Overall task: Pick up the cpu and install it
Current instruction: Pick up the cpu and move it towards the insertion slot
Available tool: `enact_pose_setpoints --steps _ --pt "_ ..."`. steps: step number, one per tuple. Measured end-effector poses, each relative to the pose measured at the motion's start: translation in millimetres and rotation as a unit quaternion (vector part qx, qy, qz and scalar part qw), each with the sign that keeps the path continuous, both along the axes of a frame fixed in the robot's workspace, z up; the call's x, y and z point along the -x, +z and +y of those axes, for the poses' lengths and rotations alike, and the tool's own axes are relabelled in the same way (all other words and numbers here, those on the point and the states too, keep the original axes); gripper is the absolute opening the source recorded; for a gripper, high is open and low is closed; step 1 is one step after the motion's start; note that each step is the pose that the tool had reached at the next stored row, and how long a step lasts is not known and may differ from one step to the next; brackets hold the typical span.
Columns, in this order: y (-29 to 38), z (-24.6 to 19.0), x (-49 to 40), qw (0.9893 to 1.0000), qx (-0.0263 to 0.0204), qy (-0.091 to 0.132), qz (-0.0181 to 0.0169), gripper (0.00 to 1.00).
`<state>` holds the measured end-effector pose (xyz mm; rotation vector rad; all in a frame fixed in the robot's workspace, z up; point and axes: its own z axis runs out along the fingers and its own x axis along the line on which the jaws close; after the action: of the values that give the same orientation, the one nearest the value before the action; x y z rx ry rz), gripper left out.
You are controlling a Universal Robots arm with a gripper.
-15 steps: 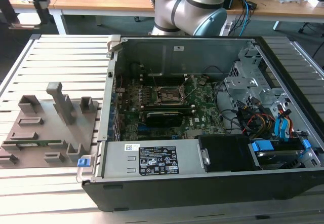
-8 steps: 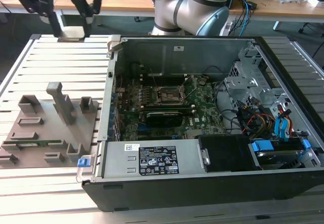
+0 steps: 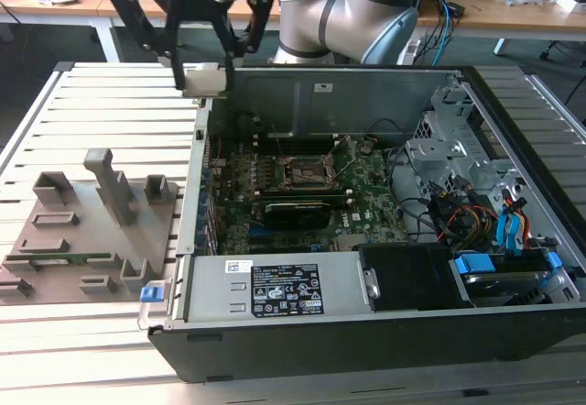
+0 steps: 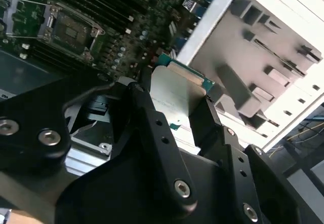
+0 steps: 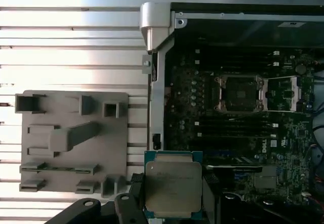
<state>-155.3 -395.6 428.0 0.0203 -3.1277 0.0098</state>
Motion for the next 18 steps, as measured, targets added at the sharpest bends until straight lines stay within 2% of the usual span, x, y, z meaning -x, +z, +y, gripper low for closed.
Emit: enact_pose_setpoints --steps 2,4,6,8,15,16,17,18 --pt "-6.1 0.3 -15.3 1.0 0.0 0.0 0.0001 0.55" --pt "-9.9 0.4 -24.7 1.0 0.0 0.0 0.0001 0.55" --pt "-19.6 0.7 -49.1 1.0 0.0001 0.0 0.0002 0.55" --pt "-25.6 0.8 -64.0 1.0 0.0001 0.0 0.0002 0.55" --pt "-41.5 1.7 -101.4 1.0 0.0001 0.0 0.0003 0.55" --pt "-46.5 4.9 -111.2 1.0 0.0001 0.0 0.0003 0.55" --pt "-52.2 11.6 -120.8 1.0 0.0 0.0 0.0003 0.55" --pt "-56.0 17.4 -125.7 1.0 0.0001 0.0 0.0003 0.55"
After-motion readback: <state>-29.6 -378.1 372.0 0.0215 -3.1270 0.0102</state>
